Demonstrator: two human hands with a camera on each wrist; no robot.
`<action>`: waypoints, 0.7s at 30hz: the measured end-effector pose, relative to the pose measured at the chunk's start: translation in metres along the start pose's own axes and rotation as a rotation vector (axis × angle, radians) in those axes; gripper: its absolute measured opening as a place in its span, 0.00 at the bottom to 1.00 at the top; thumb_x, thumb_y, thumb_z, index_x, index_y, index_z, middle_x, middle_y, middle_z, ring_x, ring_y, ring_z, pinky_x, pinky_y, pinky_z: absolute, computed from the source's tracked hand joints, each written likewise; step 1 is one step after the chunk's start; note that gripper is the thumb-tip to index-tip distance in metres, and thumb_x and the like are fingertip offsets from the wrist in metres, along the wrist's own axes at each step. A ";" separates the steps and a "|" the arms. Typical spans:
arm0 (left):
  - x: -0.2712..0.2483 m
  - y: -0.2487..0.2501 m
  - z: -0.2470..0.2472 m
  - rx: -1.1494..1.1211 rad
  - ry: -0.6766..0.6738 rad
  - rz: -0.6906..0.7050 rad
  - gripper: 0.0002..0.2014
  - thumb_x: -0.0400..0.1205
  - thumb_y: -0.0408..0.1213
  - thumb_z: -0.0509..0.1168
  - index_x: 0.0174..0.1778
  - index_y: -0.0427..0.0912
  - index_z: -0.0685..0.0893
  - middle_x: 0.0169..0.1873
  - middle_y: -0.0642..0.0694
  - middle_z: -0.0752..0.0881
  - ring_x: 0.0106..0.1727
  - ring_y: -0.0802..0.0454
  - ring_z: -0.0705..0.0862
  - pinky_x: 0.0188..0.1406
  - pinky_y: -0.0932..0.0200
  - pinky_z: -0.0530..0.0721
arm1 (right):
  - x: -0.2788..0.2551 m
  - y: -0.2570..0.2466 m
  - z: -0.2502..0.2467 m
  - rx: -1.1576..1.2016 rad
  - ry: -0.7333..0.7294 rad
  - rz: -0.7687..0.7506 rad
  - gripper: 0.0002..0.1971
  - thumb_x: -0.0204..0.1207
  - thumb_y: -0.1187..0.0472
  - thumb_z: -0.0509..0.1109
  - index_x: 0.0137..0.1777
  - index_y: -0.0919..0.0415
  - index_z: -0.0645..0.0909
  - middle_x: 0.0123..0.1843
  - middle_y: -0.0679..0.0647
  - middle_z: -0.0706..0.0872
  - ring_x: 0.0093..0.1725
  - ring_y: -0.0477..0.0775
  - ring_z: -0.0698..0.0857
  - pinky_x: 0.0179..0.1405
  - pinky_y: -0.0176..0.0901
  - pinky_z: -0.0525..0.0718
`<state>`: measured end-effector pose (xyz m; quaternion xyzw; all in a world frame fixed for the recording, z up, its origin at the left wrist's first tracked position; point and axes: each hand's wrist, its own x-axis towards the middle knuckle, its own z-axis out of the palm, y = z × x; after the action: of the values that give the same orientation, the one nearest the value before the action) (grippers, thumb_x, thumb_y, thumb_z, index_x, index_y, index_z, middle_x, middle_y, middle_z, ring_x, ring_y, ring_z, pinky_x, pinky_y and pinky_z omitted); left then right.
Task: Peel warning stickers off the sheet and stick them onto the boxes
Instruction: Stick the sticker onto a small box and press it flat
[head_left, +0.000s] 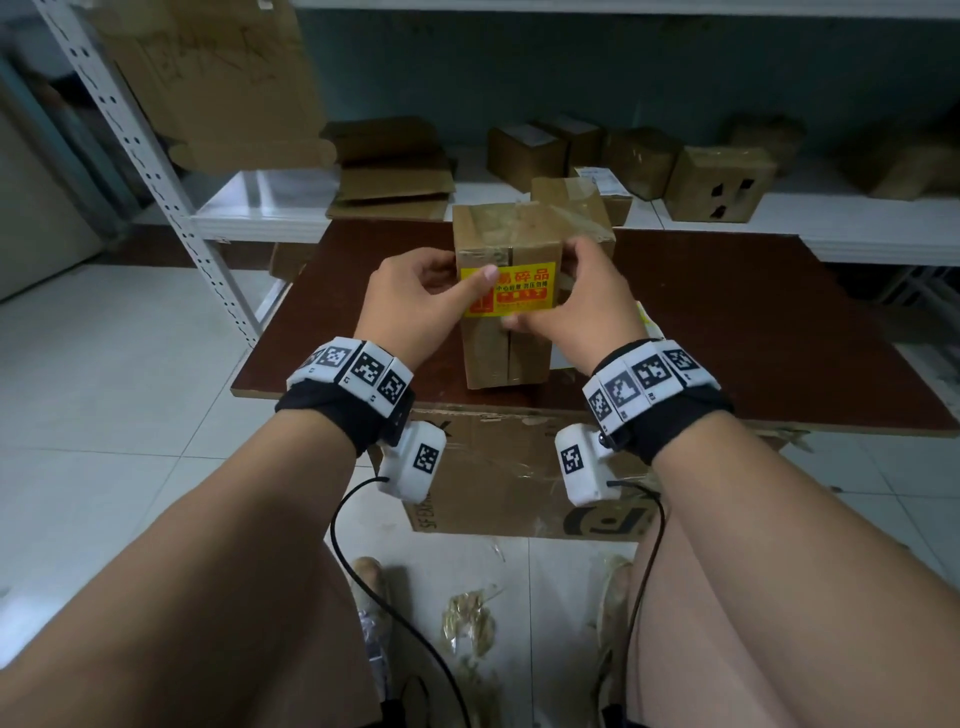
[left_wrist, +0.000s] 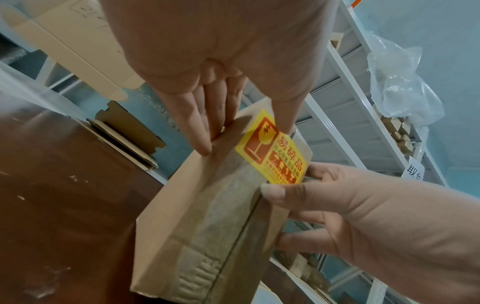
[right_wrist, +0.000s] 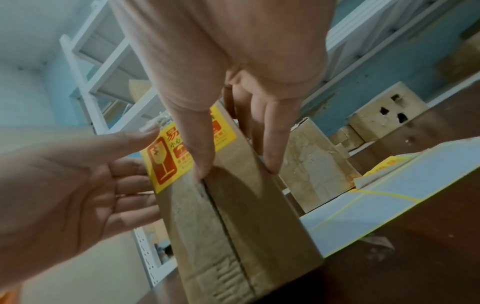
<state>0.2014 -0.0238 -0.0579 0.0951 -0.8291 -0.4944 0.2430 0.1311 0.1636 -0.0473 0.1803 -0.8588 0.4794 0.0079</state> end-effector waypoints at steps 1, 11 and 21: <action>0.000 0.000 0.000 0.016 0.004 -0.004 0.22 0.79 0.58 0.80 0.62 0.46 0.94 0.51 0.54 0.96 0.56 0.63 0.93 0.61 0.55 0.93 | 0.000 0.001 0.001 -0.028 -0.022 -0.007 0.43 0.66 0.55 0.93 0.78 0.51 0.75 0.71 0.45 0.87 0.67 0.42 0.82 0.62 0.38 0.82; -0.005 0.004 0.004 0.150 0.033 -0.061 0.46 0.70 0.62 0.85 0.82 0.46 0.77 0.65 0.53 0.89 0.61 0.56 0.90 0.60 0.57 0.90 | -0.005 -0.002 0.013 -0.145 -0.013 -0.025 0.38 0.70 0.52 0.90 0.78 0.52 0.78 0.70 0.49 0.89 0.66 0.51 0.87 0.56 0.41 0.81; 0.001 -0.004 -0.003 0.127 0.081 -0.060 0.40 0.78 0.66 0.75 0.88 0.64 0.72 0.73 0.52 0.86 0.74 0.54 0.83 0.75 0.47 0.85 | -0.006 -0.004 0.019 -0.049 -0.060 -0.070 0.30 0.71 0.37 0.86 0.72 0.43 0.86 0.59 0.39 0.91 0.58 0.42 0.87 0.46 0.26 0.75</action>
<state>0.2020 -0.0282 -0.0595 0.1551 -0.8451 -0.4434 0.2552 0.1404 0.1482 -0.0555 0.2243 -0.8632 0.4522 0.0033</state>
